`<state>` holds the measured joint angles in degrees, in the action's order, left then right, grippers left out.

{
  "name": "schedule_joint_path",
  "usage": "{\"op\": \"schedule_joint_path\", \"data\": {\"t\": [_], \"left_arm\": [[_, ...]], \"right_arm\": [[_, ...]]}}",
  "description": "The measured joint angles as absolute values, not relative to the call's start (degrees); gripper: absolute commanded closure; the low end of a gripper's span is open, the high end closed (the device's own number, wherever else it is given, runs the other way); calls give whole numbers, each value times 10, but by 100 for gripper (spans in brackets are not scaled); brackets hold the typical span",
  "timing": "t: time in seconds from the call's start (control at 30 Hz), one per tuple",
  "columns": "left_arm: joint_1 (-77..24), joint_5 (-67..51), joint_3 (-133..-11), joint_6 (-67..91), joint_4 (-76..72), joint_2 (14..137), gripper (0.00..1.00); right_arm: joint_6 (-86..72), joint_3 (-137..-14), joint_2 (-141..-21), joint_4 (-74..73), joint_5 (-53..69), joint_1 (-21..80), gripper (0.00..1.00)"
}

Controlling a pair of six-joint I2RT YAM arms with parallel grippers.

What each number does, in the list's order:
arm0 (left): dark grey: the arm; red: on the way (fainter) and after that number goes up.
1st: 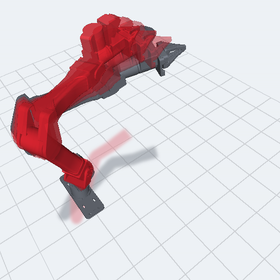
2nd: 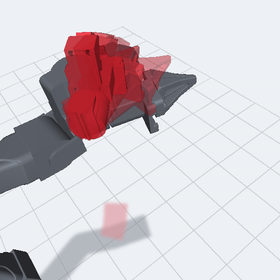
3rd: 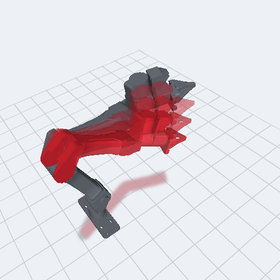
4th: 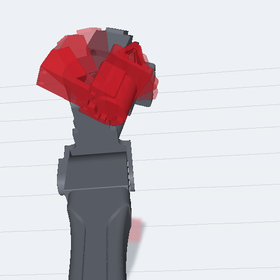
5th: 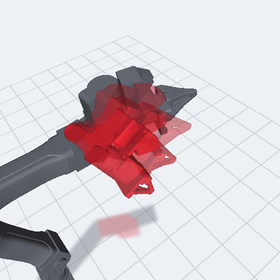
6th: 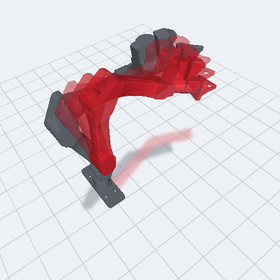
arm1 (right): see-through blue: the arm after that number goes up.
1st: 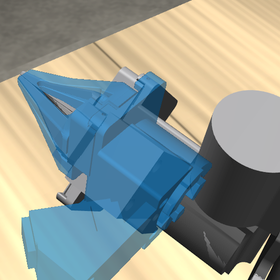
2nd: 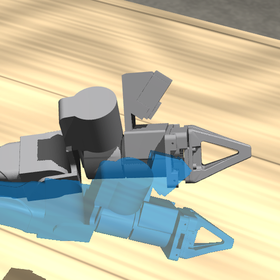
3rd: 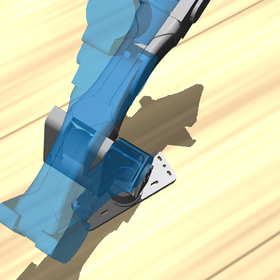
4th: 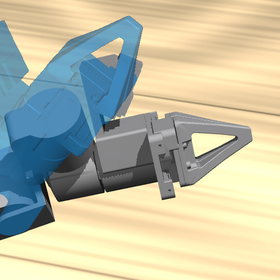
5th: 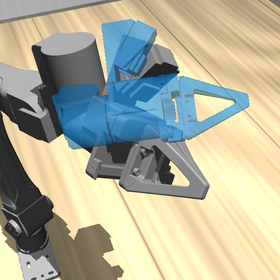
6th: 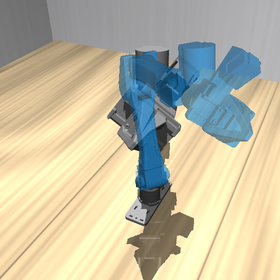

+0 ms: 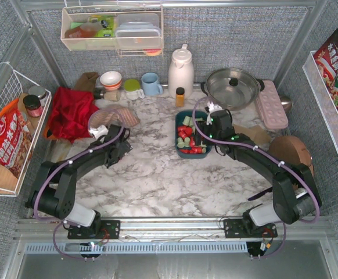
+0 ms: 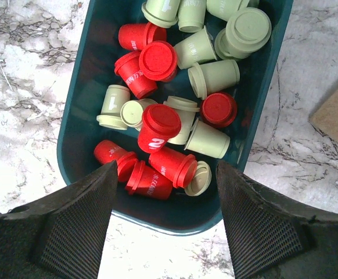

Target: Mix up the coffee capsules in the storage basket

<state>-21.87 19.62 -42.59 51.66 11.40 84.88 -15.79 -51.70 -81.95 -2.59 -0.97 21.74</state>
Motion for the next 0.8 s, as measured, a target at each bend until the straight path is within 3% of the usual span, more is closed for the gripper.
{"op": "schedule_joint_path", "data": {"t": [0.2, 0.37, 0.8], "left_arm": [[-227, 239, -514, 682, 243, 910, 2], [-239, 269, -595, 761, 338, 986, 15], [-249, 326, -662, 836, 440, 1051, 28]], "right_arm": [[-158, -518, -822, -26, -7, 217, 27], [-158, -518, -822, -27, -6, 217, 27], [-150, -518, -815, -32, -6, 217, 27]]}}
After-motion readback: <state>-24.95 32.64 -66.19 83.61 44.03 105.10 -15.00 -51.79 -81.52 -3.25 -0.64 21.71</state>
